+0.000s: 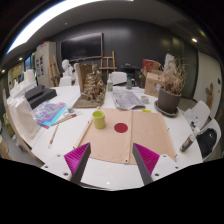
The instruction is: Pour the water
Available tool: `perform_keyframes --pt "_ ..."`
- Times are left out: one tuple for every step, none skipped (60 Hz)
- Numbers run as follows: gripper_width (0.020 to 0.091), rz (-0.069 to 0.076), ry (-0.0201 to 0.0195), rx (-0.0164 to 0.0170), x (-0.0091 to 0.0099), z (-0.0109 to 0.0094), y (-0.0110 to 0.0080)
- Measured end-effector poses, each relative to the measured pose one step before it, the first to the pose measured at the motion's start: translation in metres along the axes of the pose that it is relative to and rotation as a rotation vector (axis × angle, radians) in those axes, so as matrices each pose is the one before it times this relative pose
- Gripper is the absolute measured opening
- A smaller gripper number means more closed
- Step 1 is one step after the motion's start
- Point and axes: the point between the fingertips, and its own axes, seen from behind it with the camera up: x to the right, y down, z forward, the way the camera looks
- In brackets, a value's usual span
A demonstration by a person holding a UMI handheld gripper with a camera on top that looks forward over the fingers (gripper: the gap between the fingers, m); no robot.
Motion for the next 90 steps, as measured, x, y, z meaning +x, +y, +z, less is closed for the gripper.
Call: perform_keyframes --pt "0.0858 0.0072 0.00837 -0.00603 0.00888 0.001 -0.00086" --pt "0.086 0.0064 0.01168 -0.00304 0.00534 0.00038 0.001" --pt "0.086 0.0067 0.00994 -0.00238 0.00745 0.0019 0.00079" --pt "0.086 0.0062 0.0106 -0.002 0.00699 0.0012 0.00079" --pt "0.0859 0.0068 0.01033 -0.00153 0.0084 0.0016 0.00071" --pt "0.0859 0.0067 0.01105 -0.00122 0.00826 0.00137 0.00063" --pt "0.0859 0.0062 0.01117 -0.00149 0.00836 0.00116 0.00032" --pt "0.086 0.0051 0.01102 -0.00159 0.00859 0.00126 0.00078" --pt "0.0861 0.004 0.01857 -0.00031 -0.00077 -0.006 0.00206" --pt "0.0862 0.0032 0.00851 0.00047 0.01237 0.00508 0.00071" --pt "0.0862 0.003 0.00986 0.00028 0.00948 0.00152 0.00045" --pt "0.0861 0.0026 0.00954 0.00134 0.00874 0.0014 -0.00003" --pt "0.0861 0.0024 0.0097 0.00228 0.00882 0.00158 0.00008" --pt "0.0861 0.002 0.00983 0.00241 0.00873 0.00144 0.00008" --pt "0.0861 0.0015 0.00965 0.00245 0.00912 0.00119 0.00038" --pt "0.0861 0.0018 0.01061 0.00221 0.00961 0.00121 0.00055" --pt "0.0861 0.0021 0.01124 0.00229 0.00987 0.00133 0.00057" --pt "0.086 0.0021 0.01113 0.00245 0.01018 0.00164 0.00053" --pt "0.086 0.0017 0.01049 0.00191 0.00979 0.0012 0.00057" --pt "0.0858 0.0015 0.00947 0.00192 0.00993 0.00158 0.00112" --pt "0.0858 0.0015 0.00903 0.00143 0.01013 0.00169 0.00132" --pt "0.0861 0.0018 0.00917 0.00103 0.01022 0.00175 0.00146" --pt "0.0861 0.002 0.00938 0.00107 0.01039 0.00209 0.0016" --pt "0.086 0.0019 0.00933 0.00089 0.01061 0.00214 0.00184" --pt "0.0861 0.0013 0.01009 0.00197 0.01025 0.00148 0.00318" --pt "0.086 0.0036 0.00777 -0.00164 0.01107 0.00326 0.00147" --pt "0.086 0.0032 0.00696 -0.00055 0.01018 0.00254 0.00244" --pt "0.0861 0.0029 0.00499 0.00097 0.00949 0.00179 0.00342" --pt "0.086 0.0042 -0.00051 -0.00041 0.00927 0.00392 0.00151" --pt "0.0858 0.0033 -0.00116 0.00207 0.0086 0.00322 0.00216" --pt "0.0858 0.0019 -0.00092 0.00385 0.00867 0.00252 0.00336" --pt "0.0859 0.0017 -0.00083 0.00319 0.00934 0.00332 0.00213" --pt "0.0859 0.0 0.0003 0.0039 0.00932 0.00371 0.00231" --pt "0.086 -0.0012 0.00139 0.00378 0.00939 0.0041 0.00251" --pt "0.0858 -0.003 0.00158 0.00338 0.00942 0.00423 0.00269" --pt "0.0858 -0.0038 0.0014 0.00414 0.00976 0.00451 0.0024" --pt "0.0859 -0.0046 0.00183 0.00431 0.00913 0.0045 0.00212" --pt "0.0859 -0.005 0.00158 0.00528 0.00895 0.0046 0.00212" --pt "0.0858 -0.0053 0.00118 0.00473 0.00825 0.00505 0.00185" --pt "0.086 -0.0055 0.00103 0.00452 0.00758 0.00529 0.00209" --pt "0.0861 -0.0057 0.00056 0.00436 0.00759 0.00517 0.00169" --pt "0.0865 -0.0047 -0.00002 0.00474 0.00702 0.00537 0.00179" --pt "0.0866 -0.004 -0.00148 0.00451 0.0058 0.00573 0.00151" --pt "0.0866 -0.0027 -0.00083 0.00503 0.0061 0.00614 0.00121" --pt "0.0863 -0.0009 -0.00027 0.0051 0.00565 0.00634 0.00092" --pt "0.0864 0.0022 -0.00041 0.00385 0.00481 0.00675 0.00105" --pt "0.0862 0.0032 -0.00241 0.00199 0.00412 0.00652 0.00139" --pt "0.0859 0.0038 -0.00467 -0.00019 0.00313 0.00704 0.00186" --pt "0.0855 0.0049 -0.00724 -0.00136 0.00239 0.00686 0.00195" --pt "0.0856 0.0065 -0.00667 -0.00069 0.00229 0.00644 0.00136" --pt "0.0857 0.0075 -0.00703 0.00073 0.00194 0.00664 0.00093" --pt "0.0854 0.008 -0.00706 0.00099 0.00176 0.00638 0.00073" --pt "0.0854 0.0077 -0.00743 0.00131 0.0015 0.00627 0.00052" --pt "0.0856 0.0072 -0.00691 0.00192 0.00135 0.00623 0.00013" --pt "0.0855 0.007 -0.00518 0.00219 0.00146 0.00636 0.00016" --pt "0.0858 0.0061 -0.00404 0.00252 0.00159 0.00628 -0.00016" --pt "0.0857 0.0046 -0.00474 0.00228 0.0011 0.00575 0.00008" --pt "0.0858 0.0029 -0.00353 0.00345 -0.00014 0.00713 0.00076" --pt "0.0858 0.0031 -0.00506 0.00327 0.00166 0.00419 0.00096" --pt "0.0859 0.0028 -0.00299 0.00301 0.00092 0.00545 -0.00024" --pt "0.0856 0.0017 -0.00238 0.00261 0.00097 0.00566 0.00002" --pt "0.0847 0.0012 -0.0023 0.00035 0.00083 0.00508 0.00017" --pt "0.0825 0.0004 -0.00297 -0.00189 0.00016 0.0052 0.0008" --pt "0.0786 0.0001 -0.0024 -0.00316 0.00019 0.00518 0.00111" --pt "0.0736 -0.0004 0.00002 -0.00172 0.00096 0.00537 0.00077" --pt "0.0684 -0.0001 0.00231 -0.00037 0.0012 0.00483 0.00031" --pt "0.0633 0.0005 -0.00098 0.00192 0.003 0.00716 -0.0002" --pt "0.0604 -0.001 -0.00371 0.00321 -0.00468 -0.00019 0.0006" --pt "0.0579 0.0 -0.00722 0.00551 -0.00239 0.00282 -0.00014" --pt "0.0551 -0.0005 -0.0023 0.00461 -0.00078 0.0026 -0.00004" --pt "0.0523 -0.0006 -0.00114 0.00373 -0.00061 0.00235 -0.00022" --pt "0.0491 -0.0007 -0.00222 0.0032 -0.00129 0.00199 -0.00039" --pt "0.0465 0.0006 -0.00345 0.00667 -0.00146 0.0016 -0.00141" --pt "0.0439 -0.0009 -0.00055 0.00604 -0.00079 0.00133 -0.00112" --pt "0.0439 -0.0028 0.00237 0.00498 -0.00018 0.00115 -0.00091" --pt "0.0437 -0.0026 0.00347 0.0059 0.00007 0.00121 -0.00102" --pt "0.0437 -0.0005 0.00019 0.00294 0.00095 0.00055 -0.00071" --pt "0.0431 0.0004 0.00058 0.00134 -0.00002 0.0011 -0.00049" --pt "0.0423 0.0028 -0.00121 0.00194 -0.00048 0.00013 -0.00076" --pt "0.0423 0.0048 -0.0024 0.00228 -0.00048 0.00024 -0.00038" --pt "0.0406 0.005 -0.00102 0.0025 -0.00024 0.00025 -0.00029" --pt "0.0401 0.0035 0.00159 0.00236 0.00057 0.00024 -0.00032" --pt "0.039 0.0051 0.00324 0.00231 0.00054 0.00011 -0.00047" --pt "0.0378 0.0057 0.004 0.00155 0.00047 0.00045 -0.00019" --pt "0.0372 0.0066 0.00319 0.0004 -0.00003 0.00025 -0.00012" --pt "0.0355 0.0043 0.00197 0.00114 -0.00012 0.00046 -0.00011" --pt "0.0353 0.0028 0.00154 0.00072 0.00025 0.0013 0.00055" --pt "0.033 0.0017 0.00052 0.00019 -0.00038 0.00003 -0.00036" --pt "0.0322 0.001 0.00106 -0.00119 -0.00071 0.00009 -0.00035" --pt "0.0302 -0.0002 0.0006 -0.00085 0.00007 -0.00013 -0.00007"
